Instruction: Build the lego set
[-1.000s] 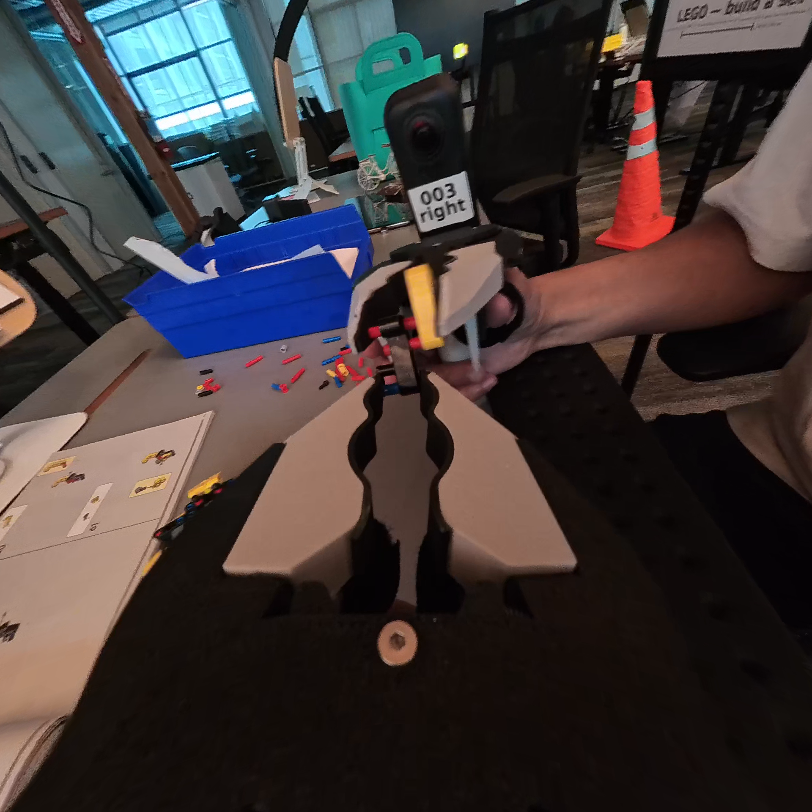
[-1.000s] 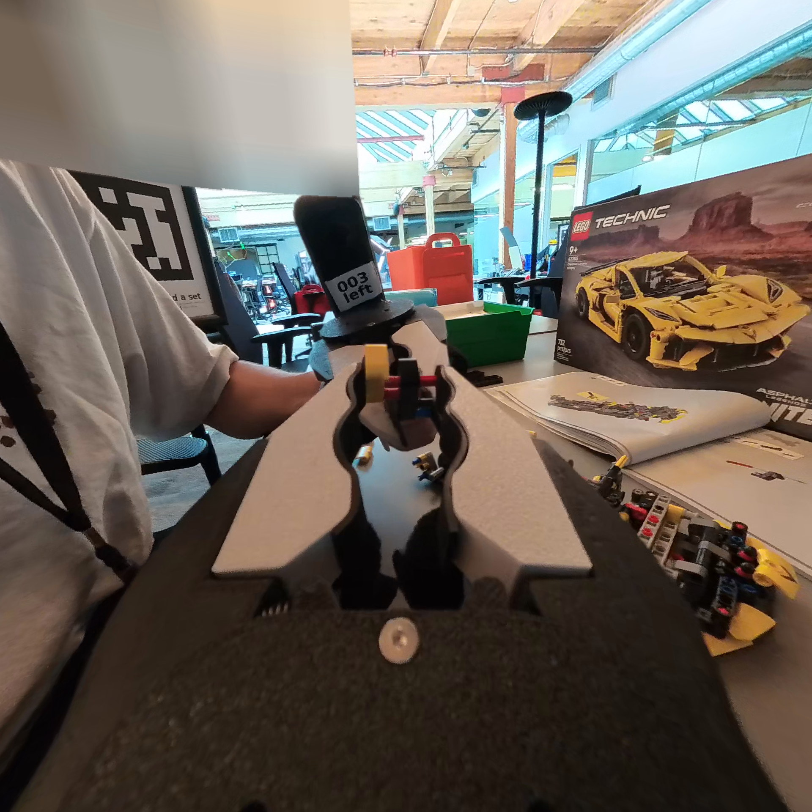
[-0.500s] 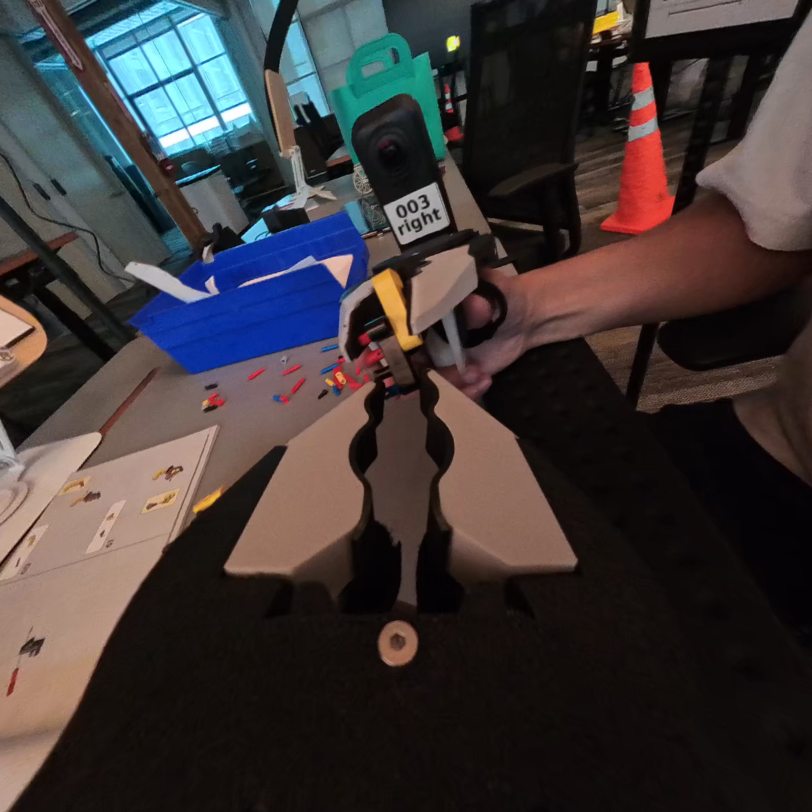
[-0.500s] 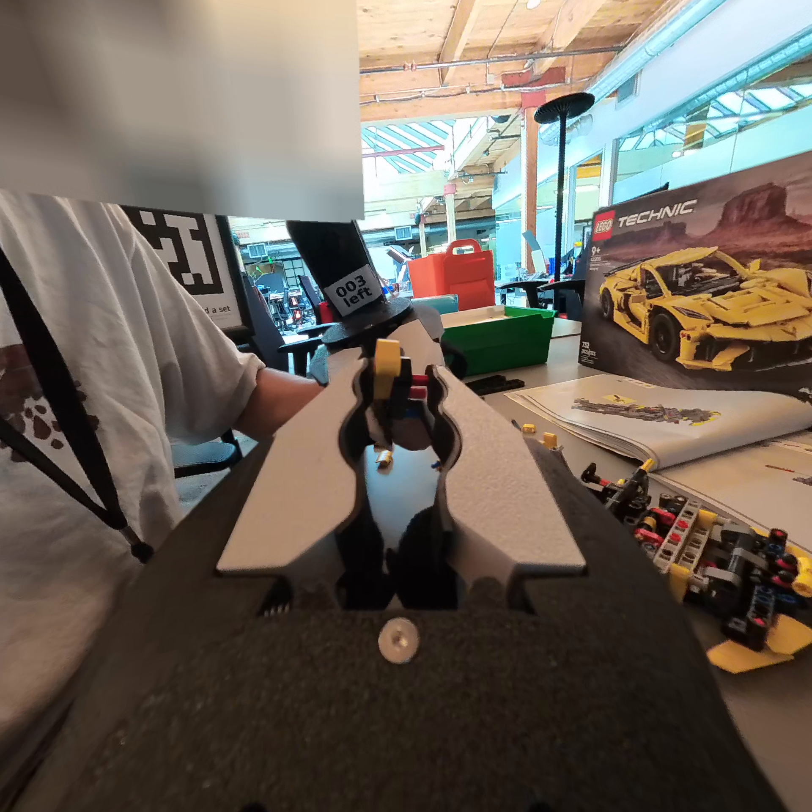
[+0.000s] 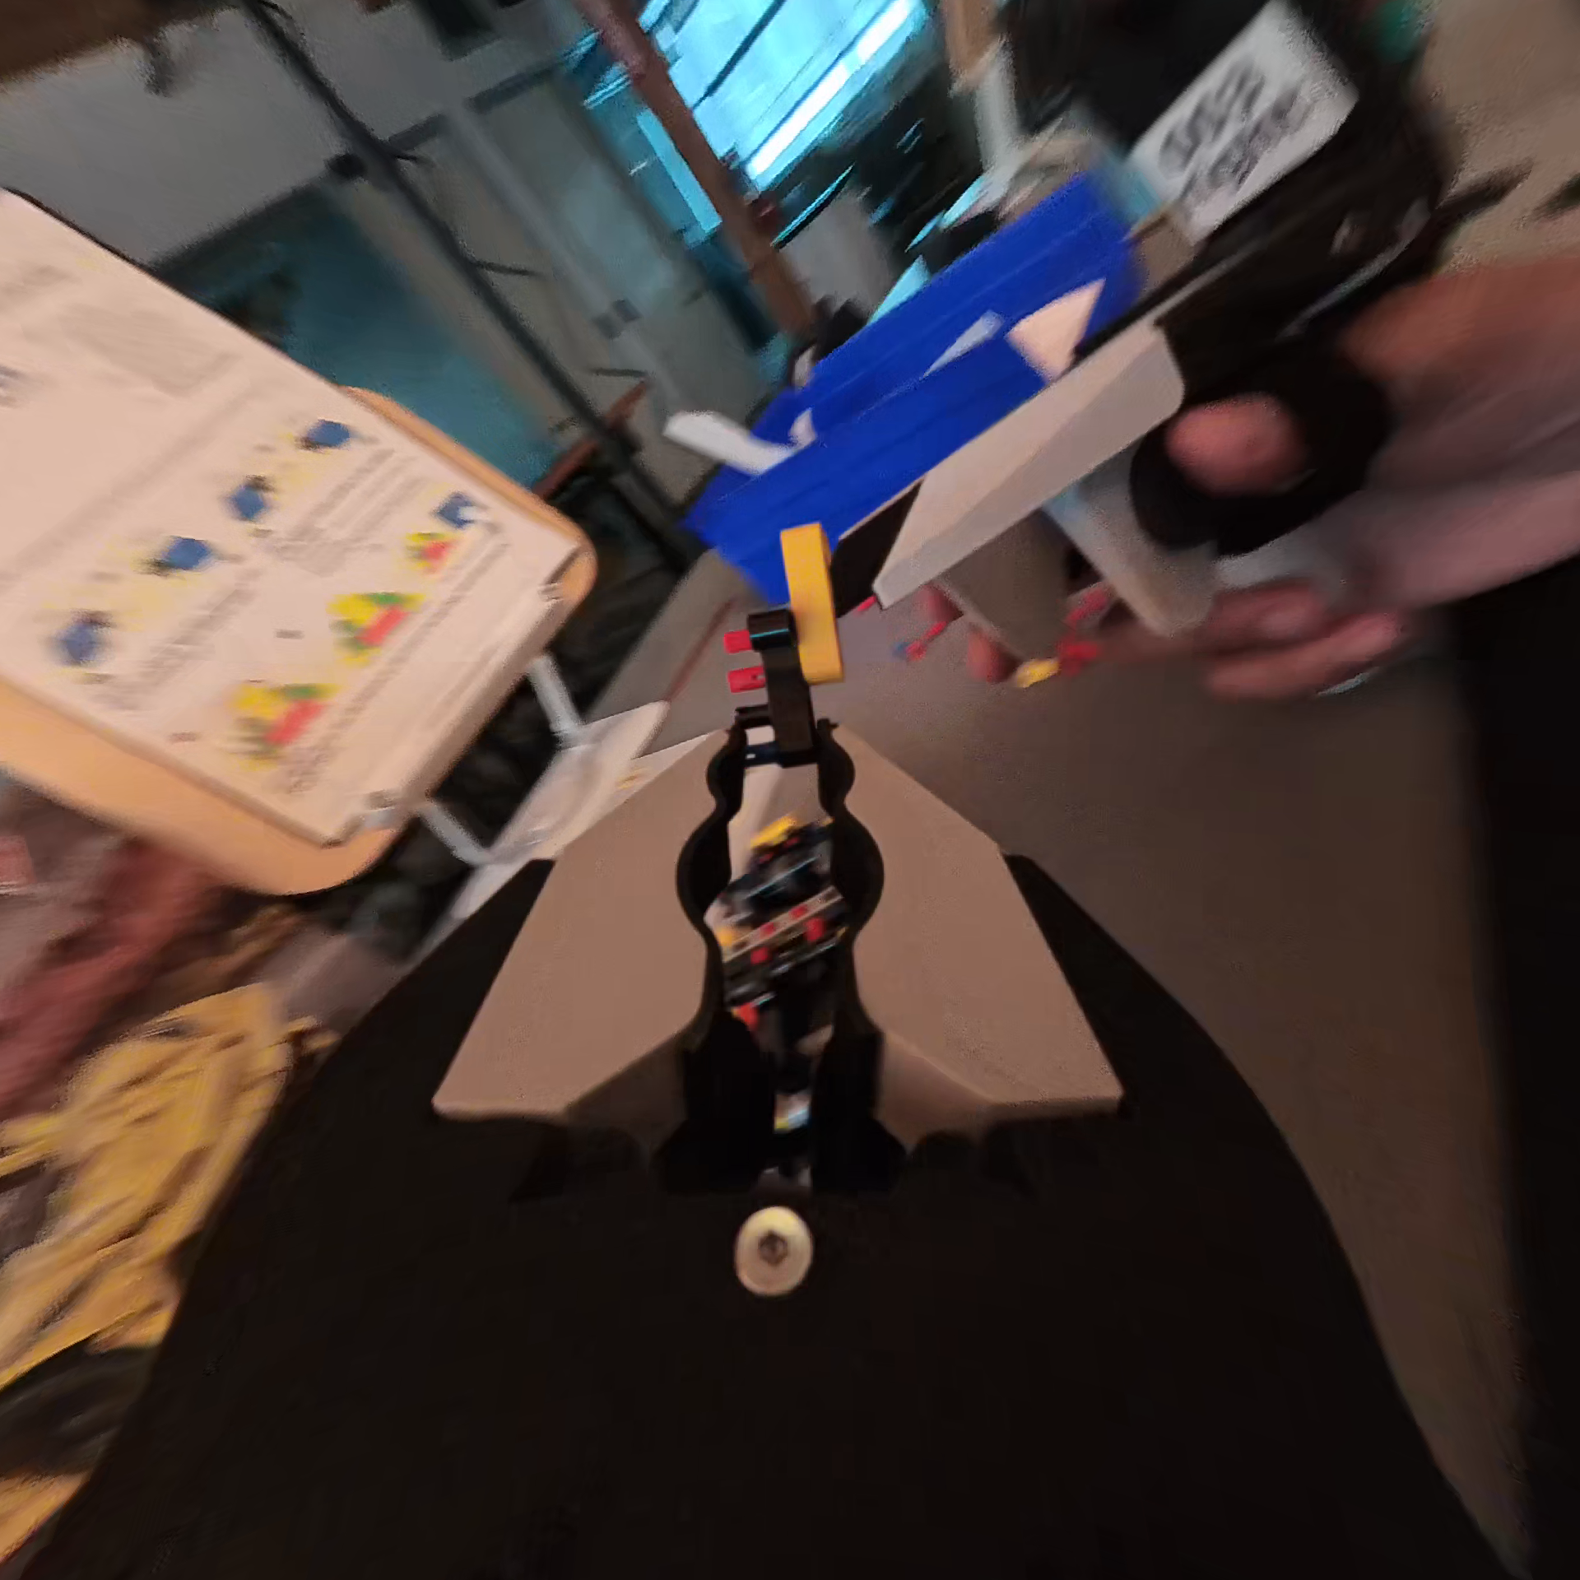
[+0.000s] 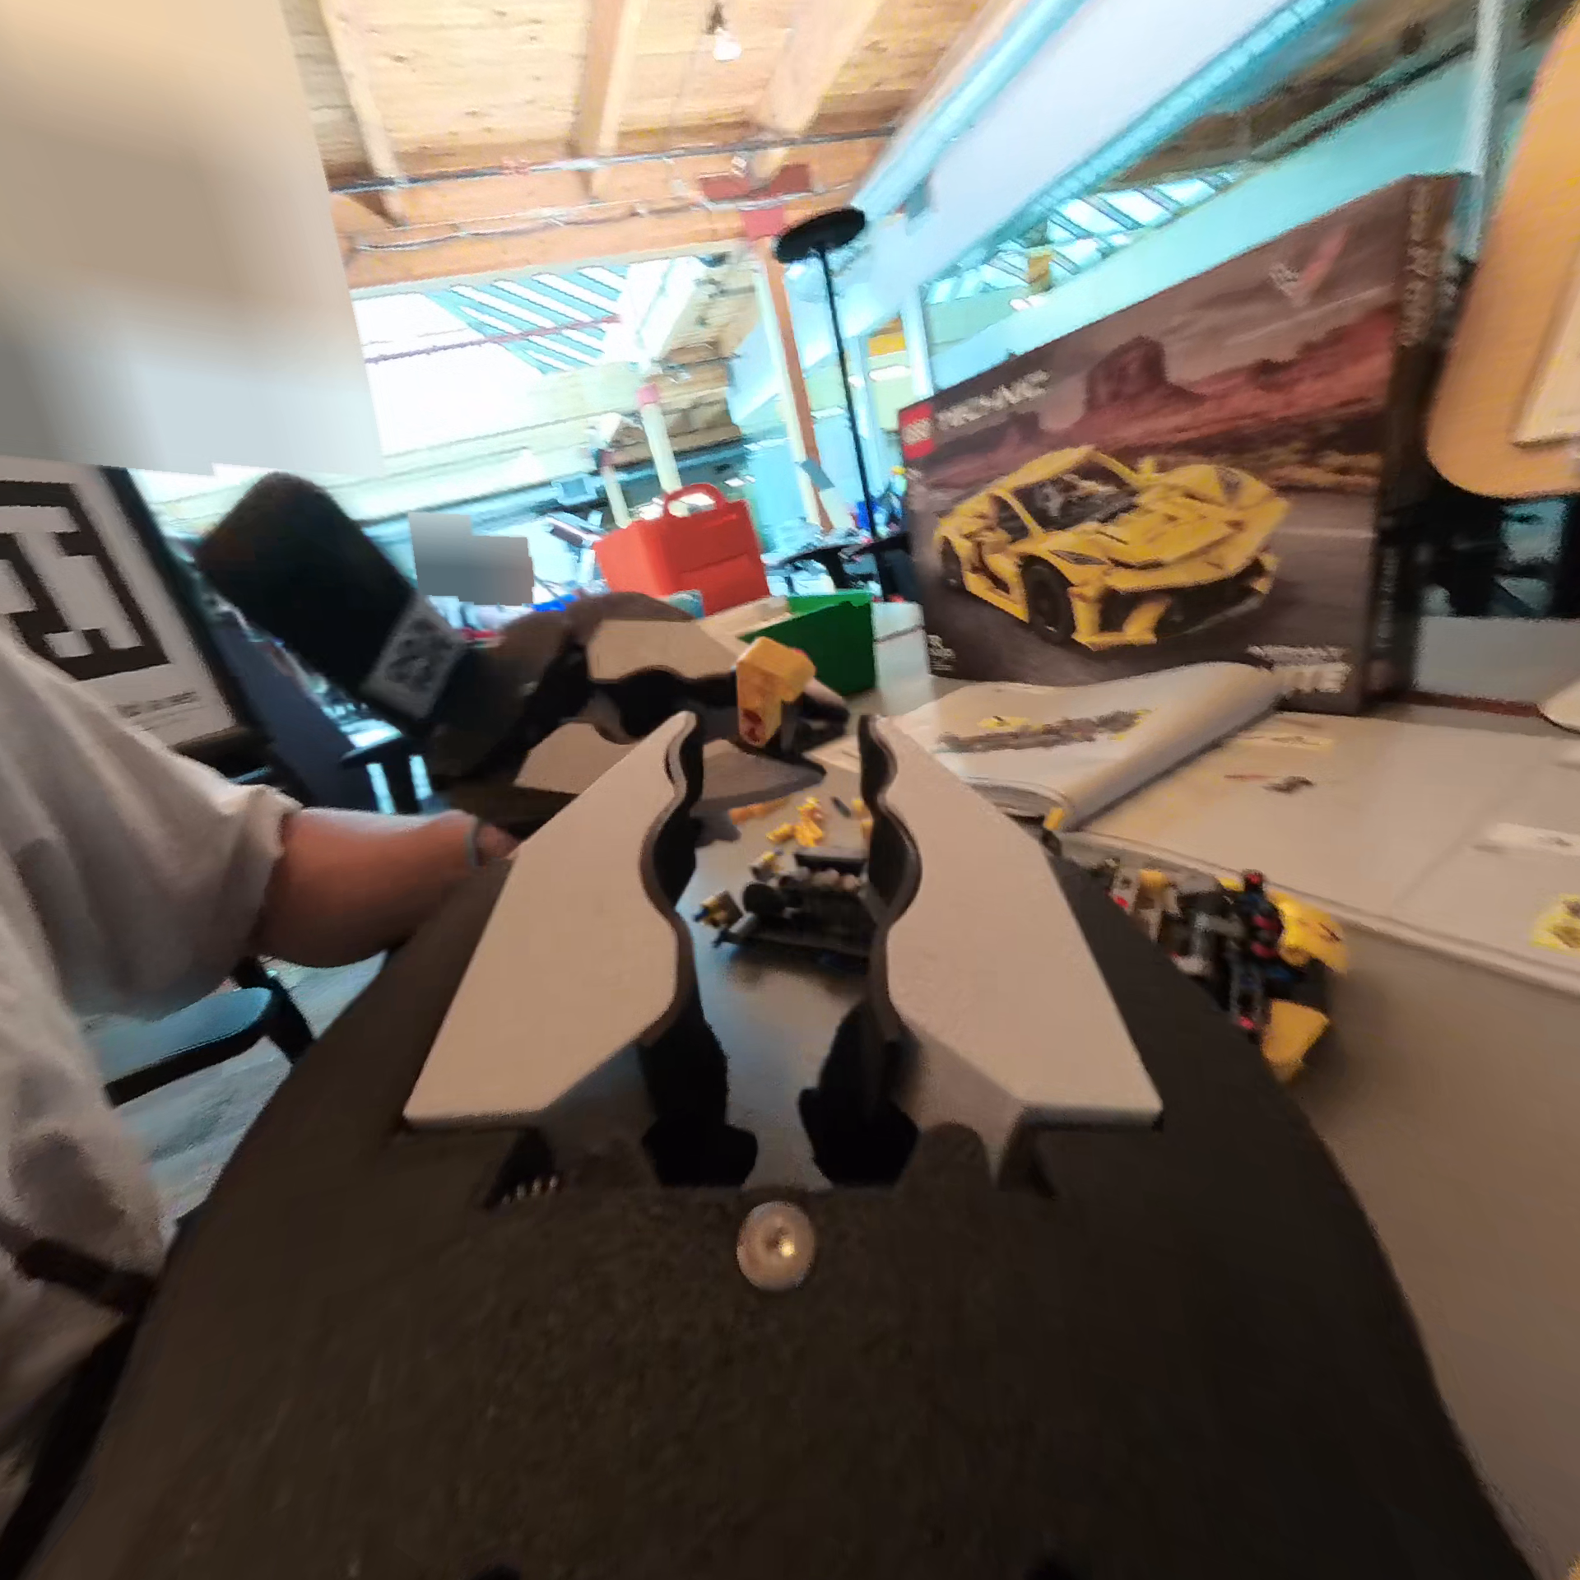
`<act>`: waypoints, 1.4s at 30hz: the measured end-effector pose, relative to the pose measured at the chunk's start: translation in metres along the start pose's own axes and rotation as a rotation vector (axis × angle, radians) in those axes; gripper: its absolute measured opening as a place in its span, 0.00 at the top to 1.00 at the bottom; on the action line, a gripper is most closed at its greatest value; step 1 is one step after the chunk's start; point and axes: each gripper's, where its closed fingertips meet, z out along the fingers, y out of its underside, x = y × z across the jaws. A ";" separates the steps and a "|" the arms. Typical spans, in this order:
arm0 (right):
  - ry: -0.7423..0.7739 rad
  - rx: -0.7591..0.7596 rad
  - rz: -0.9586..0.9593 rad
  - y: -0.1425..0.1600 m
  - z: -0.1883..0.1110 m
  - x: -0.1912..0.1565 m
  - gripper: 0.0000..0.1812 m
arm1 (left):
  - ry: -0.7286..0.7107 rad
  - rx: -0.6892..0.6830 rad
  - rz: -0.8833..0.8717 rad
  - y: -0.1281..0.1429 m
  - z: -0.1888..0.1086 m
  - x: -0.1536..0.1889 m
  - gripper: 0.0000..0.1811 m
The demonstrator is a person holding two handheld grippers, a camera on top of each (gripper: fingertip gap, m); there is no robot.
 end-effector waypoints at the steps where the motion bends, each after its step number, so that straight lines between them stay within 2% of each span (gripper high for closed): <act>1: 0.044 -0.027 0.016 0.005 0.002 0.007 0.79 | -0.074 -0.042 0.079 0.005 0.001 -0.005 0.90; 4: 0.074 -0.054 0.065 0.009 0.010 0.008 0.76 | -0.195 -0.173 0.264 0.021 0.006 -0.010 0.90; 8: 0.116 -0.052 0.141 0.011 0.017 0.013 0.75 | -0.267 -0.230 0.344 0.025 0.006 -0.013 0.90; 12: 0.120 -0.070 0.196 0.015 0.018 0.017 0.81 | -0.301 -0.230 0.411 0.021 0.006 -0.009 0.90; 13: 0.126 -0.065 0.184 0.014 0.016 0.018 0.86 | -0.296 -0.217 0.407 0.019 0.006 -0.007 0.90; 16: 0.093 -0.071 0.169 0.012 0.013 0.015 0.86 | -0.262 -0.180 0.370 0.015 0.006 -0.002 0.90; 18: 0.046 -0.090 0.154 0.009 0.008 0.012 0.87 | -0.182 -0.129 0.302 0.011 0.007 0.006 0.89; 20: 0.031 -0.106 0.118 0.001 0.001 0.017 0.88 | -0.052 -0.091 0.154 0.011 0.009 0.016 0.84; 22: -0.046 -0.127 0.131 -0.012 -0.005 0.019 0.90 | 0.042 -0.052 -0.037 0.008 0.008 0.014 0.83; 24: -0.152 -0.214 0.179 -0.018 -0.008 0.018 0.92 | 0.167 0.017 -0.284 0.000 0.003 0.012 0.83; 26: -0.229 -0.248 0.179 -0.027 -0.004 0.023 0.92 | 0.311 0.063 -0.500 -0.005 -0.001 0.012 0.83; 28: -0.361 -0.284 0.212 -0.033 0.003 0.018 0.92 | 0.397 0.090 -0.654 -0.006 -0.003 0.009 0.83; 30: -0.415 -0.248 0.208 -0.041 0.016 0.024 0.92 | 0.432 0.132 -0.759 -0.009 -0.006 0.001 0.83; 33: -0.667 -0.254 0.379 -0.046 0.028 0.010 0.92 | 0.412 0.204 -0.818 -0.015 -0.012 -0.016 0.83; 34: -0.701 -0.249 0.397 -0.044 0.033 0.012 0.92 | 0.404 0.223 -0.813 -0.017 -0.014 -0.019 0.83; 37: -0.716 -0.283 0.403 -0.028 0.042 0.018 0.92 | 0.402 0.235 -0.790 -0.020 -0.018 -0.022 0.84; 42: -0.711 -0.272 0.389 -0.021 0.042 0.020 0.92 | 0.361 0.202 -0.743 -0.018 -0.016 -0.023 0.85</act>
